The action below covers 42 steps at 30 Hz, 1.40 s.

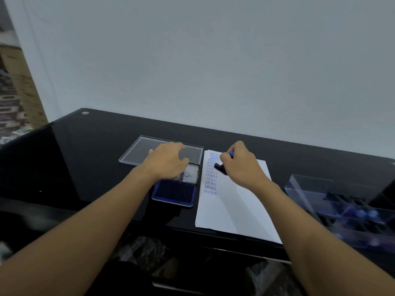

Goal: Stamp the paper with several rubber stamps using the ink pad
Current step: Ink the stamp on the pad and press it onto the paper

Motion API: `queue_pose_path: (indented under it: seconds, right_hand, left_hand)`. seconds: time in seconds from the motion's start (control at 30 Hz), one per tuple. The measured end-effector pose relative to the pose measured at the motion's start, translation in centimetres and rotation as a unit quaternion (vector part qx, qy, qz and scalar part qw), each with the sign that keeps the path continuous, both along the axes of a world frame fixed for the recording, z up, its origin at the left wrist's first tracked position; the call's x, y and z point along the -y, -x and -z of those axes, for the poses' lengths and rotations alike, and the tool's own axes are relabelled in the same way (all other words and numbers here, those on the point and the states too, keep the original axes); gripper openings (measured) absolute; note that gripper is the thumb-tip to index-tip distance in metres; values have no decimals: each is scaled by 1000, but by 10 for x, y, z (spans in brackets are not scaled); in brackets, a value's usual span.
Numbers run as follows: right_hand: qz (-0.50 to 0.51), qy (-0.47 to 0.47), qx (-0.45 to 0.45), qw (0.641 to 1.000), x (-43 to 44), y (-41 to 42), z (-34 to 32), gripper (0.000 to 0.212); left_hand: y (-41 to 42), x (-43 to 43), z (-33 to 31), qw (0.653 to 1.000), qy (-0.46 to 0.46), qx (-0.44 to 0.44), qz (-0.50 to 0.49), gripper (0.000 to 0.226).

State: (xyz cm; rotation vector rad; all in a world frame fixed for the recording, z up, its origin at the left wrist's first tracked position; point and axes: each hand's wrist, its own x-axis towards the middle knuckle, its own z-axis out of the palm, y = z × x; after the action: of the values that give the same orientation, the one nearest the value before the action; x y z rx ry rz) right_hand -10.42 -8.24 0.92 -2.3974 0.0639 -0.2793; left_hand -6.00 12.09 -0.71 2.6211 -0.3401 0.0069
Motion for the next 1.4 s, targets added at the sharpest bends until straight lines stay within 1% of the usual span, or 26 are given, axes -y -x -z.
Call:
queue_pose_path:
  seconds: [0.1,0.3,0.7,0.93,1.1,1.23,1.3,1.4]
  right_hand:
    - [3,-1,-9,1000,3,1,-7,19]
    - [3,18,3,1000,8,5,-10,14]
    - [-1,15,-6,1000,6,13,-11,15]
    - [-24,34,-10,999,-8,13,-9,25]
    - [-77,50,-14,996,-29,7,-2,31]
    - [-109,65,-26,992,-48,4,4,40]
    - [-118,84,-30,989,-57,3,7,38]
    - [-134,98,-41,985,-67,-1,11,24]
  left_hand:
    - [2,-5,1,1000,15,5,-10,54]
    - [5,-7,1,1000,20,4,-23,54]
    - [7,2,-7,999,27,23,-20,49]
    - [5,-9,3,999,32,17,-41,50]
    - [1,-29,14,997,24,13,-73,50]
    - [2,-48,28,995,22,32,-96,49]
    - [2,-59,37,993,15,53,-102,48]
    - [2,-70,51,992,1,67,-106,47]
